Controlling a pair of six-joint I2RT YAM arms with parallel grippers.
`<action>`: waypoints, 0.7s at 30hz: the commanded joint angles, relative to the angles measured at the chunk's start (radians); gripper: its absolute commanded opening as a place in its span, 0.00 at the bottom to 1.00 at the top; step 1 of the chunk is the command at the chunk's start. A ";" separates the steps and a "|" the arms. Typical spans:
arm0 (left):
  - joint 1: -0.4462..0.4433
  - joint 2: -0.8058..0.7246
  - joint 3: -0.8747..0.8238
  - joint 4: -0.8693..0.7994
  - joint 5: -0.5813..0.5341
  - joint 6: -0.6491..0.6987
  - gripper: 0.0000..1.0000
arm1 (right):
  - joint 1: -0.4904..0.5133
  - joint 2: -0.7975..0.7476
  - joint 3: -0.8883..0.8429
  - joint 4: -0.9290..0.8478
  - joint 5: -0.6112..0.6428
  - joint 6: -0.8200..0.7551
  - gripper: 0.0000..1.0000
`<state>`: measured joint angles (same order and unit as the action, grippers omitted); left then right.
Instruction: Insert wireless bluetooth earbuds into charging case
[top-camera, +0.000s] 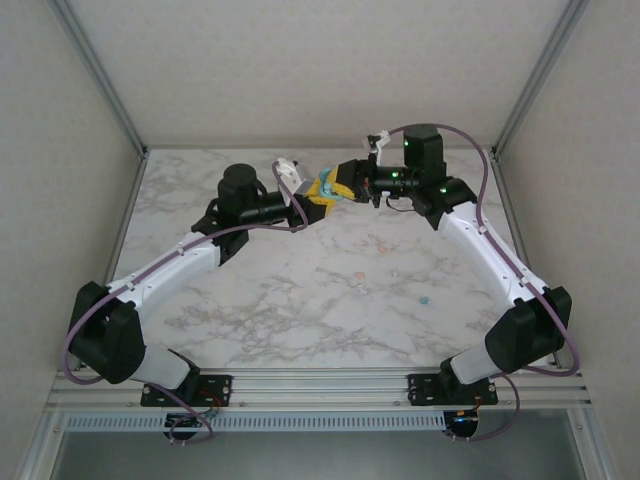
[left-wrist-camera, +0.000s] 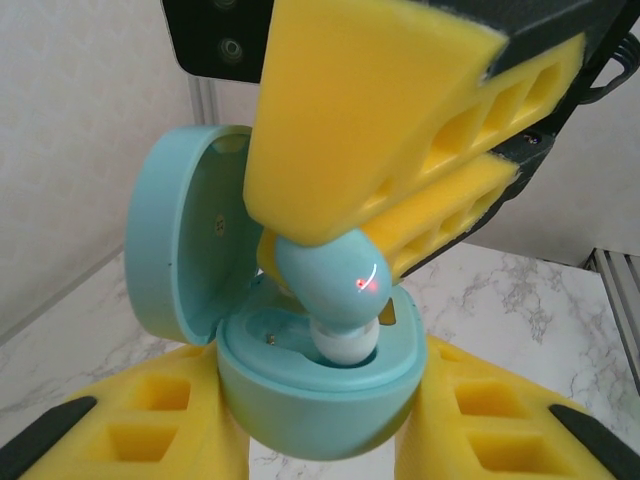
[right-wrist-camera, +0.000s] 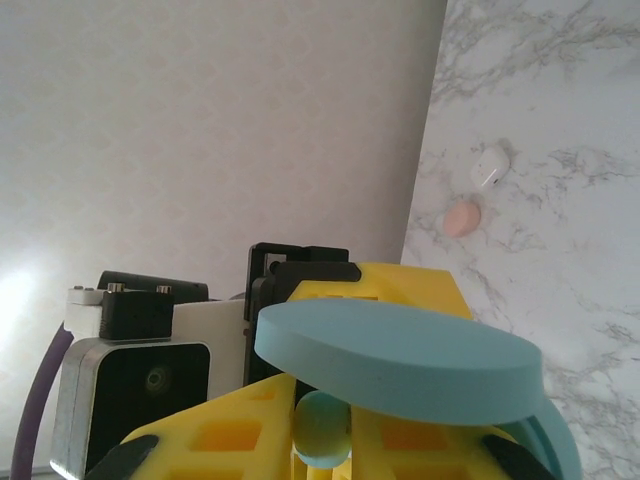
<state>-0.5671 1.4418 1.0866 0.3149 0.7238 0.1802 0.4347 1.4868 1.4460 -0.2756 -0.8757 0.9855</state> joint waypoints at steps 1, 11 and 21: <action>-0.010 0.005 0.045 0.036 -0.004 -0.006 0.20 | 0.015 0.015 0.030 -0.073 0.022 -0.046 0.18; -0.011 0.005 0.047 0.044 -0.016 -0.007 0.20 | 0.019 0.024 0.056 -0.165 0.072 -0.090 0.22; -0.014 0.003 0.052 0.038 -0.008 -0.007 0.20 | 0.022 0.036 0.103 -0.247 0.131 -0.130 0.26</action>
<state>-0.5709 1.4494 1.0866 0.3008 0.7158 0.1799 0.4461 1.5021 1.5219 -0.4545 -0.7803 0.8921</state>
